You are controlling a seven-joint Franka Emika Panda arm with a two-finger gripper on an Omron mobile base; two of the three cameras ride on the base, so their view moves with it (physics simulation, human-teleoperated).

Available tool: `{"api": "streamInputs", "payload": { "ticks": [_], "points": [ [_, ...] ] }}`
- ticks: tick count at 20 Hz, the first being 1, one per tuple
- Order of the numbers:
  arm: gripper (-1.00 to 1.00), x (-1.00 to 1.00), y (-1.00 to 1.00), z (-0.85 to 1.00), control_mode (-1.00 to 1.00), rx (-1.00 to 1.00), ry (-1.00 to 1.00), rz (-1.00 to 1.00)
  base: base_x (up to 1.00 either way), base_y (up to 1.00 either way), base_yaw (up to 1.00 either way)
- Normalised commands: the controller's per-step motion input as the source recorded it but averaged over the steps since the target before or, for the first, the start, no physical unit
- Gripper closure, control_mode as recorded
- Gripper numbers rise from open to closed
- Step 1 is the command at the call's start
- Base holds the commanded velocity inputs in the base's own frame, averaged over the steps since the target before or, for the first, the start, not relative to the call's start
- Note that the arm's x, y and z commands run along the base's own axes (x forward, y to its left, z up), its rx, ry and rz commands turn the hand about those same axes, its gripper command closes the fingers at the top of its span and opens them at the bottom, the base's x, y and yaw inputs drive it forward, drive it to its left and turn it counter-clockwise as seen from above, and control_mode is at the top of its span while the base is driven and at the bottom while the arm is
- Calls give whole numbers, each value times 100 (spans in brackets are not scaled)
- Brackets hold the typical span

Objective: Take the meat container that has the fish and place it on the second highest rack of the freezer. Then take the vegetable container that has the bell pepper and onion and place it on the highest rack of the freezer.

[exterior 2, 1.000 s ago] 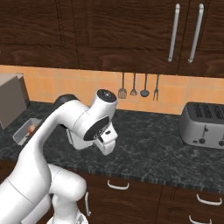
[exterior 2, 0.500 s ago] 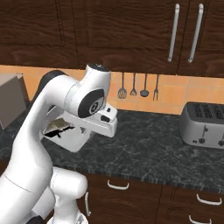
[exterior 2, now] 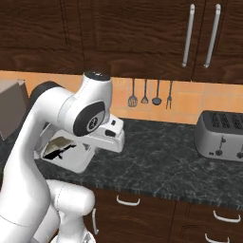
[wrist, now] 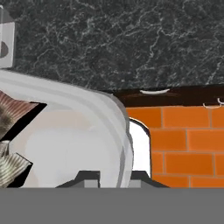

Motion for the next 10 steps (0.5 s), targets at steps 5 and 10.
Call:
{"api": "streamInputs", "payload": {
  "ticks": [5, 10],
  "points": [
    [100, 0, 0, 0, 100, 0, 0, 0, -46, 0, 0],
    [100, 0, 0, 0, 100, 0, 0, 0, -76, 0, -13]
  ]
}}
